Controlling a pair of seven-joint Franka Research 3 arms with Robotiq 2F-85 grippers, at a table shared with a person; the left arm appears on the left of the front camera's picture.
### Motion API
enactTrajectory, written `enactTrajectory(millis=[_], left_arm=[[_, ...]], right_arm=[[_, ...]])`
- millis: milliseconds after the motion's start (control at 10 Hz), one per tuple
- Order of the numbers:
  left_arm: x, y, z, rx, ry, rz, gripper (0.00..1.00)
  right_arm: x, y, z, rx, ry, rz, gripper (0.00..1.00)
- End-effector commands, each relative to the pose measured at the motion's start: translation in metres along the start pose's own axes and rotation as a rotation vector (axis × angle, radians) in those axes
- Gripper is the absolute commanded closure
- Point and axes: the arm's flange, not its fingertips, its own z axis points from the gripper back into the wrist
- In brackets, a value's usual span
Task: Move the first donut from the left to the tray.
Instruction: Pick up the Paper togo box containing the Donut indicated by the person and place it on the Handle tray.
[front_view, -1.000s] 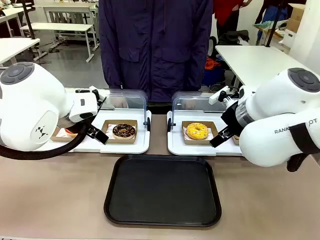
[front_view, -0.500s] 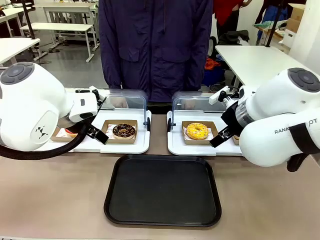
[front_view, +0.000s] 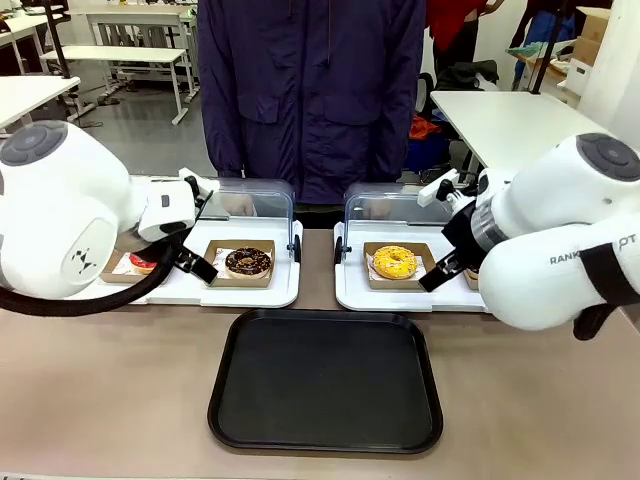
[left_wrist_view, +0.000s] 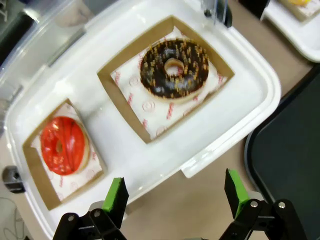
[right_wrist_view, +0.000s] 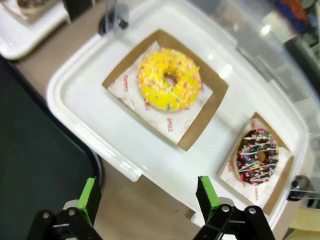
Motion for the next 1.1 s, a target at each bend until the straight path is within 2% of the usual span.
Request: enactTrajectory(millis=[0, 200, 400, 500, 700, 800, 1000], left_arm=[[0.04, 0.029, 0.052, -0.083, -0.071, -0.001, 0.0], [0.065, 0.067, 0.11, -0.143, -0.094, -0.031, 0.0], [0.063, 0.114, 0.156, -0.268, -0.084, -0.144, 0.0], [0.053, 0.141, 0.166, -0.346, -0.096, -0.193, 0.0], [0.026, 0.195, 0.174, -0.451, -0.192, -0.306, 0.0], [0.004, 0.225, 0.174, -0.476, -0.26, -0.331, 0.0], [-0.045, 0.265, 0.176, -0.489, -0.386, -0.369, 0.0]], right_arm=[[0.045, -0.024, 0.055, 0.041, -0.04, -0.005, 0.0], [0.065, -0.052, 0.113, 0.094, -0.076, 0.007, 0.0], [0.05, -0.107, 0.168, 0.184, -0.132, 0.037, 0.0], [0.031, -0.137, 0.186, 0.233, -0.158, 0.05, 0.0], [-0.006, -0.192, 0.197, 0.314, -0.23, 0.109, 0.0], [-0.028, -0.221, 0.196, 0.346, -0.281, 0.114, 0.0], [-0.063, -0.253, 0.189, 0.402, -0.377, 0.116, 0.0]])
